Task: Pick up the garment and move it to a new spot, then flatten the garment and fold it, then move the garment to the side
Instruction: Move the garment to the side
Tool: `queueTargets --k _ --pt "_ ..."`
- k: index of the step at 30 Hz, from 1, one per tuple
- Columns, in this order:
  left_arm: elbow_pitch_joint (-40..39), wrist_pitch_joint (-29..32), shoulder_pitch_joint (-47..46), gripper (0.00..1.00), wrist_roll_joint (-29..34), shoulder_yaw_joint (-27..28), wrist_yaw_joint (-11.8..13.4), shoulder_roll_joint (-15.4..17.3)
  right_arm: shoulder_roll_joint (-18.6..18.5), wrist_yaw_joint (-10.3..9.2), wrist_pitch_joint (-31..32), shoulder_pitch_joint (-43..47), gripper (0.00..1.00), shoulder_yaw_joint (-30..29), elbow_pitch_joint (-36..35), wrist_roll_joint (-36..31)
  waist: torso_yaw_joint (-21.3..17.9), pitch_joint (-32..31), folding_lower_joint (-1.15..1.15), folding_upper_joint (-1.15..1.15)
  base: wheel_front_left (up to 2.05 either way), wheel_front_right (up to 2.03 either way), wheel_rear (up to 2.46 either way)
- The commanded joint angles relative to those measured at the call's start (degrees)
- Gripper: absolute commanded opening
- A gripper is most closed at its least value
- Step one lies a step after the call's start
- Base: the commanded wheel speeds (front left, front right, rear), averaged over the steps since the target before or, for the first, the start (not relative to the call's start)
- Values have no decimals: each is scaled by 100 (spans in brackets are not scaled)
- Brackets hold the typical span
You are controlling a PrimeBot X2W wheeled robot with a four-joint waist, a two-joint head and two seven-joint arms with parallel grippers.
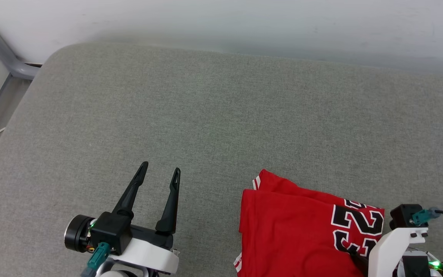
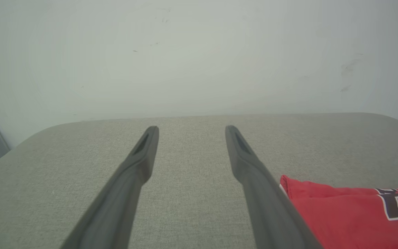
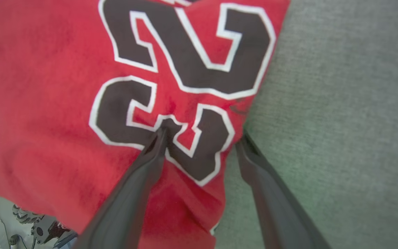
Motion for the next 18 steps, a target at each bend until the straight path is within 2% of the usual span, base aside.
queueTargets --k 1,2,3,10,14,18 --pt "8 -12 -87 100 13 -1 -8 17 84 3 19 47 93 160 245 5 -6 6 0 0 0 0 0" --pt "11 -12 -94 100 18 -2 -8 20 81 7 -1 46 33 222 334 -3 -13 8 0 0 0 0 0" --pt "10 -12 -97 100 23 -6 -8 24 61 9 -24 39 0 292 409 2 -24 10 0 0 0 0 0" --pt "113 -12 51 100 -30 -38 -8 74 -481 -3 -534 -174 0 696 611 -74 -224 -184 0 0 0 0 0" --pt "80 -12 104 100 -108 -104 -8 79 -972 -6 -836 -437 0 980 384 -322 -396 -288 0 0 0 0 0" --pt "62 -12 166 100 -157 -215 -7 120 -1523 -3 -850 -809 0 1485 151 -462 -709 -343 0 0 0 0 0"
